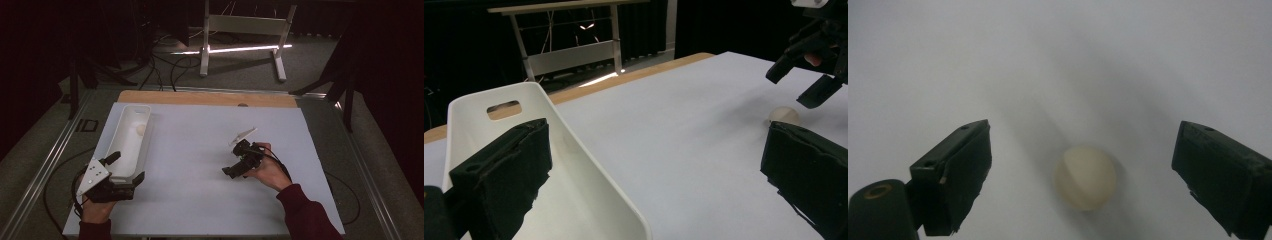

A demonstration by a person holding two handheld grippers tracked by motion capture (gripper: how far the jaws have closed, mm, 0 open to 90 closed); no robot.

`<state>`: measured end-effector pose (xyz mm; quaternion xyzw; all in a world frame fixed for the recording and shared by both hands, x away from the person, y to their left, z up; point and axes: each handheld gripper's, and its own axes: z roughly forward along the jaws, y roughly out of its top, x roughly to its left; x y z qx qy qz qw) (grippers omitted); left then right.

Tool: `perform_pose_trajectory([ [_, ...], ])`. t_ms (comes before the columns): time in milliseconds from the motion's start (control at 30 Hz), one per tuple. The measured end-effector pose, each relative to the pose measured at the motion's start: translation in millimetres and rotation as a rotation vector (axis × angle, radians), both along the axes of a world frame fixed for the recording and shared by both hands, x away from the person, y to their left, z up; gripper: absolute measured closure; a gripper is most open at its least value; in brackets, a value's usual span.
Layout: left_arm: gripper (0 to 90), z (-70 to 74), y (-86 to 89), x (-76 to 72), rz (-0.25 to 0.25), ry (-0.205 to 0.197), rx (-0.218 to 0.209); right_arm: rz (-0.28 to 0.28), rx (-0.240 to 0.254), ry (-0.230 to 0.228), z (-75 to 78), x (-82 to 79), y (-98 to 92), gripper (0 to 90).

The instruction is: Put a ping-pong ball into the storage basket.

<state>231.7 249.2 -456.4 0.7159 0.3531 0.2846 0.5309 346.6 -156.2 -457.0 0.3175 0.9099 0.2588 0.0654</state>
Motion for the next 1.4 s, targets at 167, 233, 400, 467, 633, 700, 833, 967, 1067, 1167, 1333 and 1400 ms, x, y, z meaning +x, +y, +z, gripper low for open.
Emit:
perform_pose_trajectory([
  [167, 0.6, 0.0, 0.1, -0.1, 0.0, 0.0, -0.001, -0.002, -0.009, 0.005, -3.6, -2.2, -2.4, 8.6],
  [233, 0.6, 0.0, -0.2, -0.1, 0.0, 0.0, 0.0, -0.001, -0.011, 0.008, -4.2, -2.6, -3.0, 8.6],
  [400, 0.6, -0.1, -0.5, 0.1, 0.0, 0.0, 0.002, 0.002, -0.02, 0.016, -8.1, -4.9, -4.5, 8.6],
  [467, 0.6, -0.1, -0.3, 0.1, -0.001, 0.001, 0.002, -0.002, -0.026, 0.02, -10.9, -5.7, -5.7, 8.6],
  [633, 0.6, -0.4, -0.9, 0.2, -0.002, 0.003, 0.003, -0.002, -0.027, 0.021, -12.5, -6.1, -6.2, 8.7],
  [700, 0.6, -0.3, -1.1, 0.2, -0.003, 0.002, 0.003, -0.003, -0.028, 0.024, -12.9, -6.5, -5.5, 8.9],
  [833, 0.6, -0.3, -0.7, 0.1, -0.001, 0.003, 0.001, -0.006, -0.044, 0.034, -15.0, -6.3, -5.0, 11.8],
  [967, 0.6, -0.6, -0.9, 0.4, -0.002, 0.004, 0.005, -0.009, -0.066, 0.031, -17.8, -5.6, -4.7, 15.2],
  [1067, 0.7, -0.6, -0.8, 0.4, -0.002, 0.004, 0.004, -0.015, -0.081, 0.024, -19.9, -4.9, -4.3, 20.2],
  [1167, 0.6, -0.5, -0.7, 0.4, -0.002, 0.004, 0.003, -0.024, -0.09, 0.028, -22.2, -3.9, -4.0, 24.3],
  [1333, 0.6, -0.4, -0.8, 0.3, -0.002, 0.004, 0.003, -0.008, -0.111, 0.034, -26.0, -4.2, -2.0, 32.2],
  [1400, 0.7, -0.4, -0.8, 0.2, -0.001, 0.003, 0.002, -0.011, -0.114, 0.033, -27.0, -4.4, -1.1, 33.7],
])
